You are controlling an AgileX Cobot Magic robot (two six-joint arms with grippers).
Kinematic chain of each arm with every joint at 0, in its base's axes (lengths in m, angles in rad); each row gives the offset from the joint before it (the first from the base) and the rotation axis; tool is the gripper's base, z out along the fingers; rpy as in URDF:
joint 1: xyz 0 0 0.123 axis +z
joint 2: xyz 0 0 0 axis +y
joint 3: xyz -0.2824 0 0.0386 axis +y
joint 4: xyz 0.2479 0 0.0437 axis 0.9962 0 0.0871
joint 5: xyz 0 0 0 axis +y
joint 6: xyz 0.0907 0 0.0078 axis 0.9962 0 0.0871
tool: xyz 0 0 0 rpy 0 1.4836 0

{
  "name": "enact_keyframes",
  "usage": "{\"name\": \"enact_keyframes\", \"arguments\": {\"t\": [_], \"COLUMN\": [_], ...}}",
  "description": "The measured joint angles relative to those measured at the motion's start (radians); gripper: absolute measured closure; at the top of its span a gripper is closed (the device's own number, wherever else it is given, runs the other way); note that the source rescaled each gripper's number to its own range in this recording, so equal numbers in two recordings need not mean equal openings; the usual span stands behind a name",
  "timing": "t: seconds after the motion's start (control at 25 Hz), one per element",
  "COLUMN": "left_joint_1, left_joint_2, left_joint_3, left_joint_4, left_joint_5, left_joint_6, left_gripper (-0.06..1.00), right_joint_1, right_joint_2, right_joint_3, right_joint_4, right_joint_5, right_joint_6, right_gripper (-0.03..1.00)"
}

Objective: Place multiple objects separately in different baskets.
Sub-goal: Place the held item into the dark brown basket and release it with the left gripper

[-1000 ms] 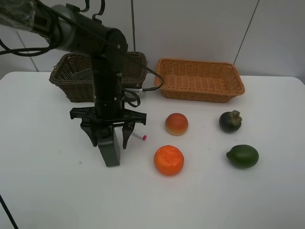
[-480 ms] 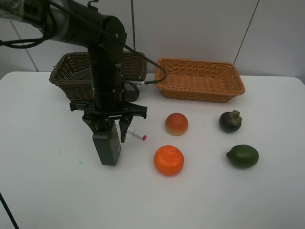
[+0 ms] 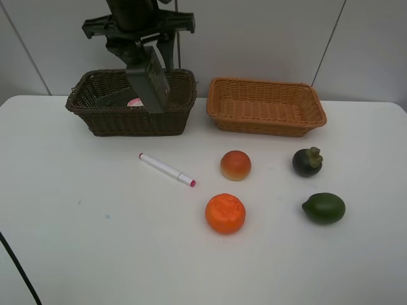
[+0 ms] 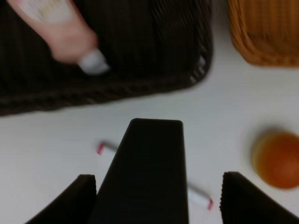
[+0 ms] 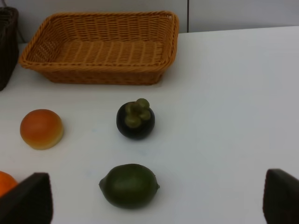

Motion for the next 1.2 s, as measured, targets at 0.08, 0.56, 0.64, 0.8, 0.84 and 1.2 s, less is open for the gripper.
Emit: {"name": "enact_keyframes", "arguments": {"t": [0.08,0.56,0.64,0.8,0.84,1.2], "left_joint_1": [0.066,0.173,0.173,0.173,0.173,0.173], "left_joint_2": [0.020,0.216,0.240,0.270,0.273,0.286], "left_joint_3": [-0.036,-0.046,-0.046,-0.050,-0.050,-0.101], "left_joint_4": [0.017,-0.013,-0.027,-0.035,-0.040,-0.100], "left_joint_5": [-0.039,-0.350,-0.365,-0.397,-0.393,-0.290], "left_joint_6": [0.007,0.069,0.071,0.091,0.098,0.102], "left_gripper": [0.33,0.60,0.60,0.54,0.45,0.02], "right_joint_1": [0.000,0.000,0.000,0.000,0.000,0.000], "right_joint_2": [0.000,0.000,0.000,0.000,0.000,0.000], "right_joint_3": [0.000,0.000,0.000,0.000,0.000,0.000], "right_joint_4": [0.000,0.000,0.000,0.000,0.000,0.000], "right_joint_5": [0.000,0.000,0.000,0.000,0.000,0.000], "right_joint_6": [0.000,0.000,0.000,0.000,0.000,0.000], "right_gripper": [-0.03,-0.03,-0.03,-0.03,-0.03,-0.03]}}
